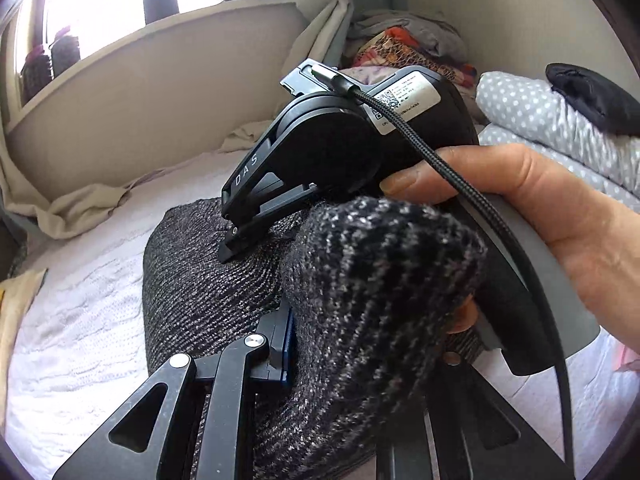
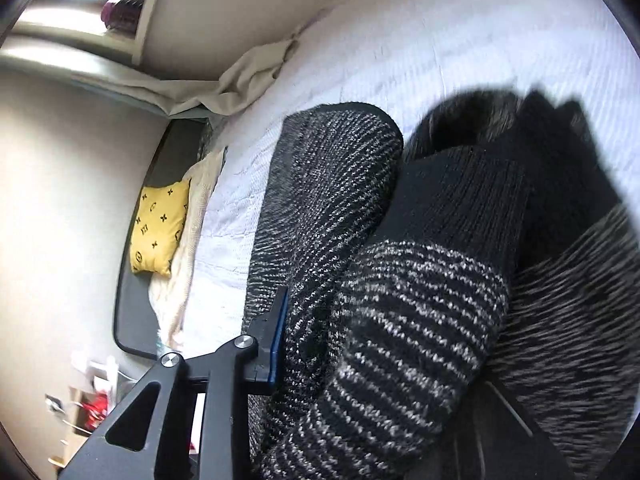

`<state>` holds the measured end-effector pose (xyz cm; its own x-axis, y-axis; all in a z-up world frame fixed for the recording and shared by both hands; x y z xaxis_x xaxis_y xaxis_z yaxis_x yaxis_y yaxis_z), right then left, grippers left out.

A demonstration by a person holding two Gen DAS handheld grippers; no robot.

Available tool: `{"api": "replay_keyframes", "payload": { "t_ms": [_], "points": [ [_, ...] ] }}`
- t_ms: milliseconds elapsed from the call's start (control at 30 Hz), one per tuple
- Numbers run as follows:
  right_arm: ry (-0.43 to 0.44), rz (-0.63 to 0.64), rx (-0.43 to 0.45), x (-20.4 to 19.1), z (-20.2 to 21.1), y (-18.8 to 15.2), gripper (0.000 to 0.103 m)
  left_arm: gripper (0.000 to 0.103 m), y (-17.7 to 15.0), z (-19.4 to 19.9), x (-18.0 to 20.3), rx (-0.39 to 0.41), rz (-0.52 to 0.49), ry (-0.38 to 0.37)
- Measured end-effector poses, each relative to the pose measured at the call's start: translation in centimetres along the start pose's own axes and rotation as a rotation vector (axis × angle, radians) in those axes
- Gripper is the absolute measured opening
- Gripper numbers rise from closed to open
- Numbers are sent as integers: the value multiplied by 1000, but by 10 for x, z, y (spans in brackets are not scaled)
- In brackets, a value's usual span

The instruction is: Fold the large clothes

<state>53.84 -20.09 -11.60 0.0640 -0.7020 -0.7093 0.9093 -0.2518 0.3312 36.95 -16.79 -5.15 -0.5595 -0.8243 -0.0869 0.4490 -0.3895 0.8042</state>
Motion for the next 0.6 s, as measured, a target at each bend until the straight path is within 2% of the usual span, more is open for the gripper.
{"api": "replay_keyframes", "payload": {
  "t_ms": [133, 267, 600],
  "points": [
    [-27, 14, 30, 10, 28, 5, 25, 22, 14, -1, 21, 8, -18, -39],
    [-54, 17, 50, 25, 57, -4, 24, 24, 18, -7, 42, 3, -48, -60],
    [-100, -24, 72, 54, 78, -9, 21, 25, 4, -26, 82, -42, -113, -118]
  ]
}}
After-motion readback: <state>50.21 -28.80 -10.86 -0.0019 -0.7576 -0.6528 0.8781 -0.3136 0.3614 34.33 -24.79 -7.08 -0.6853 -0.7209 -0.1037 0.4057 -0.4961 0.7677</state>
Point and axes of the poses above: each gripper's, at about its wrist camera, not at the fingertips, and z roughly against the way its jaws point, x to its right, y to its top, the point moved 10 cm from there along -z, roughly the way its jaws point, and after that the axes turned 4 degrees about z, right-handed, at the moved point
